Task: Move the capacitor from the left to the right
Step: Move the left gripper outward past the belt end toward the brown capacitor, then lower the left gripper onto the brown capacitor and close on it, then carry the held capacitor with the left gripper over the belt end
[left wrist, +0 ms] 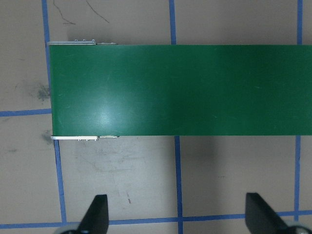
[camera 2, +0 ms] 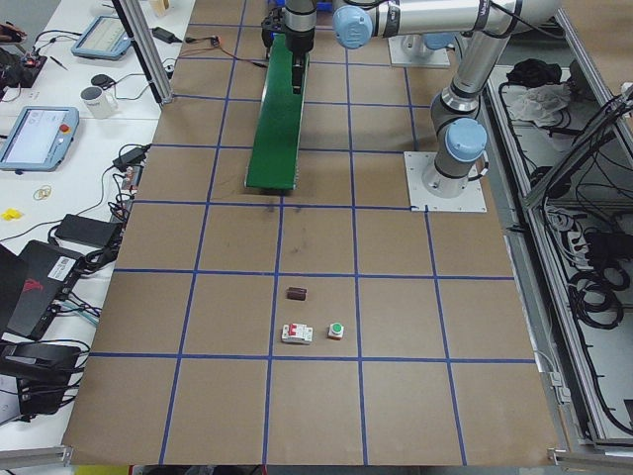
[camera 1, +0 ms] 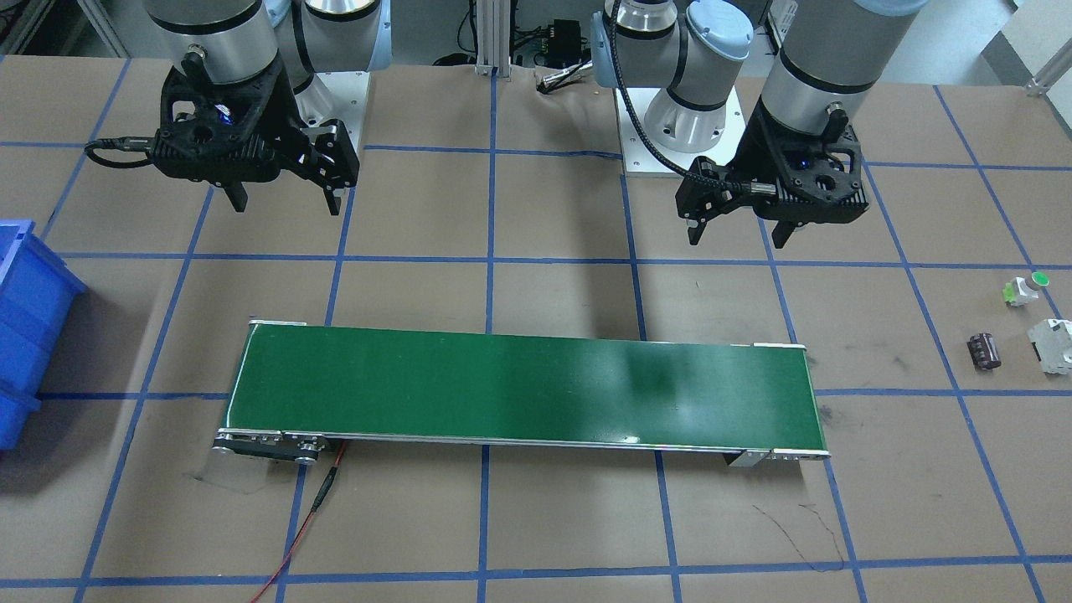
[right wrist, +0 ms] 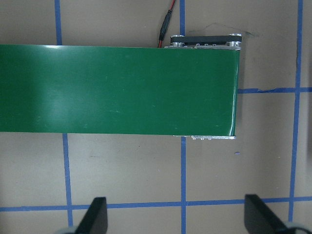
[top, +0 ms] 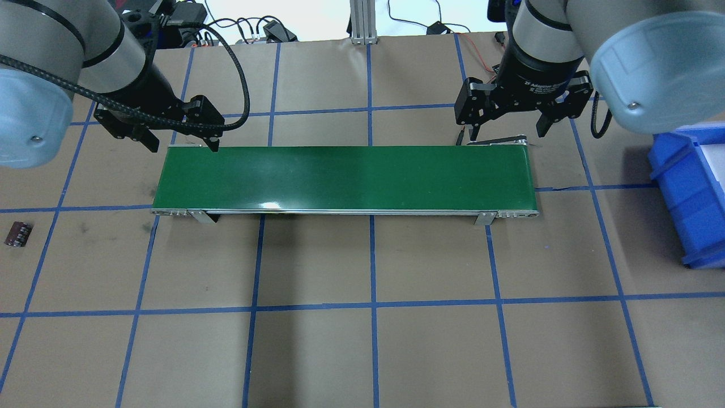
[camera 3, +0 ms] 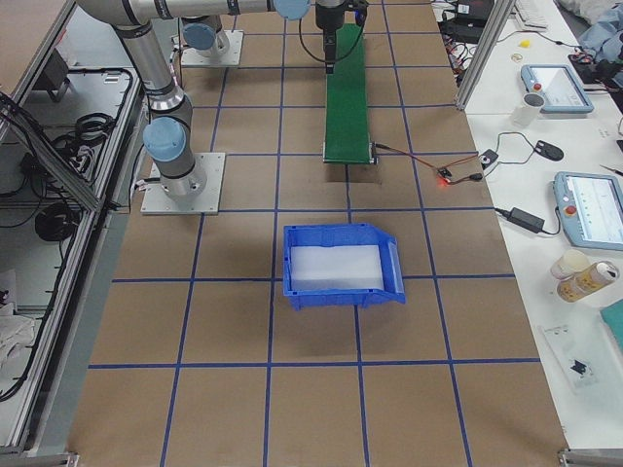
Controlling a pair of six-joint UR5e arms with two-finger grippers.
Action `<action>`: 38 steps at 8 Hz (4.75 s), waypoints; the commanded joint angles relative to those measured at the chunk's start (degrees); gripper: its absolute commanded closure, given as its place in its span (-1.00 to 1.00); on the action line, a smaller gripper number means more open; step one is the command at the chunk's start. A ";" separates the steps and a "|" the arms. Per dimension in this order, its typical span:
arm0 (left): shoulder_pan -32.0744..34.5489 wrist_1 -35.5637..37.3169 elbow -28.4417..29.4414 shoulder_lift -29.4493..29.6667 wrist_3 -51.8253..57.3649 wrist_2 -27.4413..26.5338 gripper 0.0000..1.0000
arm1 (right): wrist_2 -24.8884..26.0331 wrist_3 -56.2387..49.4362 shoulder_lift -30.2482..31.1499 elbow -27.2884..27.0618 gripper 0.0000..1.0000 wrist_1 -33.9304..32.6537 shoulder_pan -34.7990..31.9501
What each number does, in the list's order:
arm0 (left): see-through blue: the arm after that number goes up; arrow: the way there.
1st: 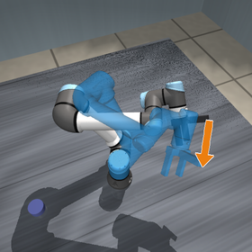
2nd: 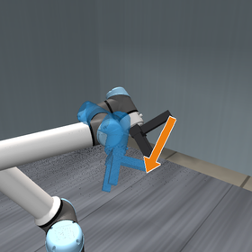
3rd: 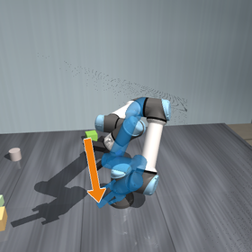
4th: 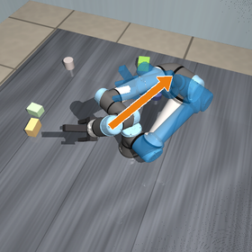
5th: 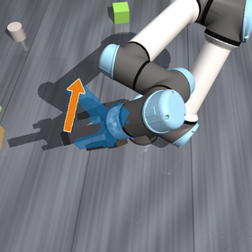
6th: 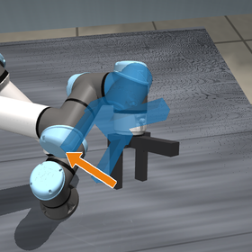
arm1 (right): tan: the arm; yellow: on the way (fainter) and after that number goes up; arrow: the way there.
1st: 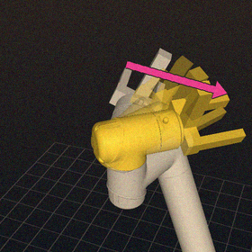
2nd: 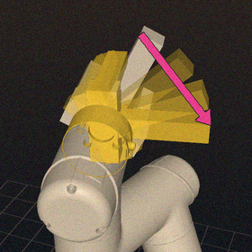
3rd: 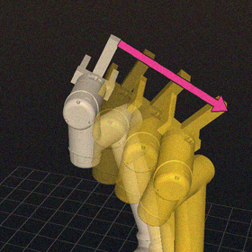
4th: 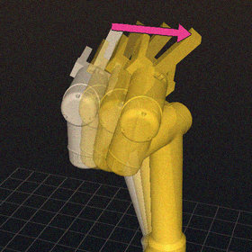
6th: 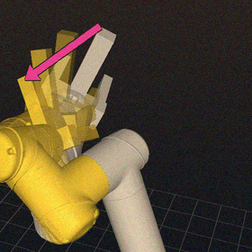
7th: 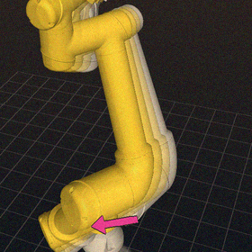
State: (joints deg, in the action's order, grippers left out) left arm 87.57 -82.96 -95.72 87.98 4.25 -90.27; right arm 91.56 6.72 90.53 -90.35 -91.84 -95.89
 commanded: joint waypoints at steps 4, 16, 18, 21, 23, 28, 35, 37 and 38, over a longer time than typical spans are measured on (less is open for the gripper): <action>-20.33 -0.01 0.18 0.43 19.60 -3.24 -1.00 | -0.07 0.05 0.00 0.00 -1.00 -0.10 0.00; -48.45 30.47 -0.43 31.62 51.64 -0.78 -1.00 | 0.28 -0.04 0.00 0.00 -1.00 -0.10 0.00; -48.45 30.75 -0.52 32.51 52.53 -1.22 -1.00 | 0.11 -0.04 0.00 0.00 -1.00 -0.10 0.00; -48.45 30.75 -0.52 34.18 51.74 -1.57 -0.23 | 0.20 0.04 0.00 0.00 -1.00 -0.10 0.09; -48.45 29.96 -0.52 33.23 52.52 -1.48 0.99 | 0.02 -0.04 0.00 0.00 -1.00 -0.01 0.09; -46.62 17.14 0.01 20.58 53.58 -0.96 1.00 | 0.11 -0.04 0.00 0.00 -1.00 -0.10 0.09; -19.03 11.32 0.10 11.85 24.50 -0.69 1.00 | 0.72 -0.04 0.00 0.00 -1.00 0.08 0.09; -16.56 11.59 -0.17 13.26 22.40 -0.61 1.00 | 0.73 -0.04 0.00 0.00 -1.00 0.08 0.09; -15.59 11.68 -0.26 14.40 22.21 -0.69 1.00 | 0.73 -0.04 0.00 0.00 -1.00 0.08 0.09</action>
State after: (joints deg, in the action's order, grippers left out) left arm 69.86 -71.46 -95.75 100.68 27.96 -90.95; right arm 92.28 6.65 90.53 -90.35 -91.77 -95.80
